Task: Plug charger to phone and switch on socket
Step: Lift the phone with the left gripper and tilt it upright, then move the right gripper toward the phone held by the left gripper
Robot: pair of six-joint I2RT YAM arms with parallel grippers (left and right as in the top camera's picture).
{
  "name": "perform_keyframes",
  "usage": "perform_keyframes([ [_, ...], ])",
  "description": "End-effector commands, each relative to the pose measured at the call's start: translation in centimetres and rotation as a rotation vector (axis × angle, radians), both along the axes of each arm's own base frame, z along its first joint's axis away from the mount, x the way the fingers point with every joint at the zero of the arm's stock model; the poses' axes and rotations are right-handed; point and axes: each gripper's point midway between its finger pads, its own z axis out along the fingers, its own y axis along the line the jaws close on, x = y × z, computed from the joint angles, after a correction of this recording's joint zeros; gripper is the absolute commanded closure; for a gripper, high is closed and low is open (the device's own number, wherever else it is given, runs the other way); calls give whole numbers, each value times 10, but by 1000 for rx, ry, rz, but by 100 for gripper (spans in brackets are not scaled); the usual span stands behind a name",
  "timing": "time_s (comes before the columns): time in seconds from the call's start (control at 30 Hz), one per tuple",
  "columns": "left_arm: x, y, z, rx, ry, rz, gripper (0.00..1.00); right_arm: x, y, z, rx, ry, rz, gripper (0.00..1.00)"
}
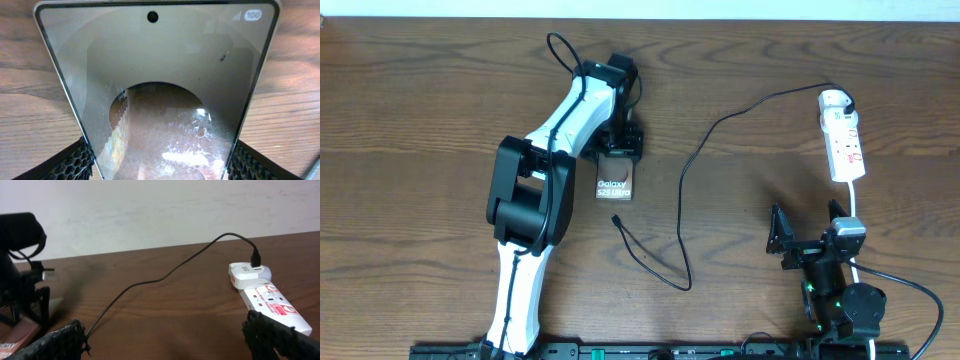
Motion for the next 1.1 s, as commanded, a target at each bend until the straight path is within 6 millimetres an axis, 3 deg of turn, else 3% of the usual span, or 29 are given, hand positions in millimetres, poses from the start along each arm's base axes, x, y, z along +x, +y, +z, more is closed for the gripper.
perform_keyframes([
  [0.0,16,-9,18,-37,-38,68,86,0,1,-1,-14,-3,5,1],
  [0.1,19,-18,25,-90,-38,79,91,0,3,-1,11,0,13,1],
  [0.33,19,-25,28,-124,-22,138,93,-3,15,0,381,61,60,1],
  [0.4,18,-26,28,-126,-15,156,92,-5,26,1,539,103,119,1],
  [0.53,15,-26,28,-127,6,204,92,-10,41,3,627,145,200,1],
  [0.67,12,-32,30,-158,31,223,93,-23,67,3,550,175,373,1],
  [1.07,7,-46,39,-286,103,266,93,-19,101,-20,433,294,480,4],
])
